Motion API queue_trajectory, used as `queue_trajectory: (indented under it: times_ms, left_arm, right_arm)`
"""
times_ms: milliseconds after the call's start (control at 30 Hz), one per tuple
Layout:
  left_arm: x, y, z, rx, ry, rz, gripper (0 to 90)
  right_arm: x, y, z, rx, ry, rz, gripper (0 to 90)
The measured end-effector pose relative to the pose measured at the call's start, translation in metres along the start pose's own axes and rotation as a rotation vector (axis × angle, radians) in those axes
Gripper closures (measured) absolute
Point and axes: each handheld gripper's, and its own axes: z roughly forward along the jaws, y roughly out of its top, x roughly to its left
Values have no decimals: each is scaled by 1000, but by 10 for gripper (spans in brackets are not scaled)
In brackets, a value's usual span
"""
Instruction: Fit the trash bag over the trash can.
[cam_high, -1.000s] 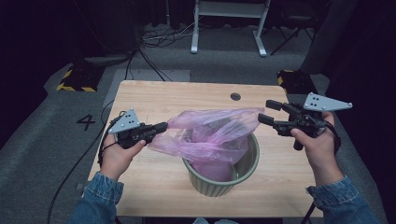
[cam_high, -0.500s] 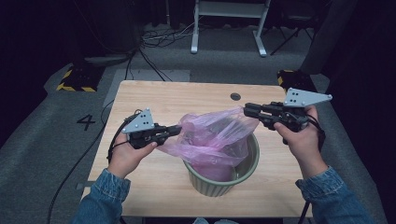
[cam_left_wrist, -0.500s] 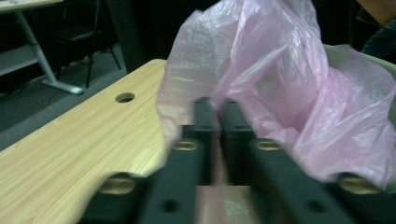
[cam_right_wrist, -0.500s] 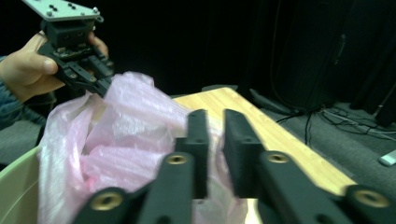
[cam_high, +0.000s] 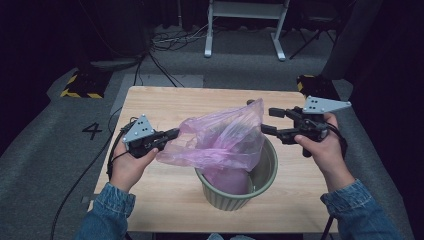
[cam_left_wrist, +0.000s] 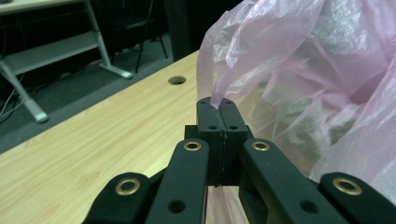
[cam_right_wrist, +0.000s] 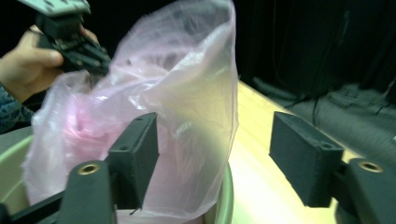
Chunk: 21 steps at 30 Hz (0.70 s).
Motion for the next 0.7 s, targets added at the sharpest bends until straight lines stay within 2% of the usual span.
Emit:
queue_trajectory:
  times_ms: [67,133,167,200,233,267,300,367,433,567,700]
  left_arm:
    - [0,2,1,-6,-3,3,899]
    - [0,3,3,-14,-8,4,899]
    - [0,3,5,-17,-13,7,899]
    - [0,4,6,-26,-24,7,899]
    - [0,4,7,-35,-31,11,899]
    - [1,5,7,-39,-33,14,899]
    - [1,5,7,-43,-31,16,899]
    - [3,5,7,-55,-25,9,898]
    - [5,5,6,-61,-20,4,898]
    - [6,2,5,-58,-25,3,898]
    - [6,1,6,-57,-27,0,898]
  right_arm:
    - [-6,-4,9,17,34,22,301]
    - [-10,-7,19,34,99,16,321]
    - [-10,-8,22,47,124,2,405]
    - [-10,-9,24,53,151,-12,543]
    - [-10,-10,25,56,203,-8,711]
    - [-9,-9,23,49,236,-4,800]
    - [-9,-9,20,48,240,-3,876]
    - [-9,-8,12,58,224,5,900]
    - [-10,-9,2,102,168,20,900]
    - [-4,-19,-24,210,52,-4,900]
    - [7,-29,-48,302,5,8,900]
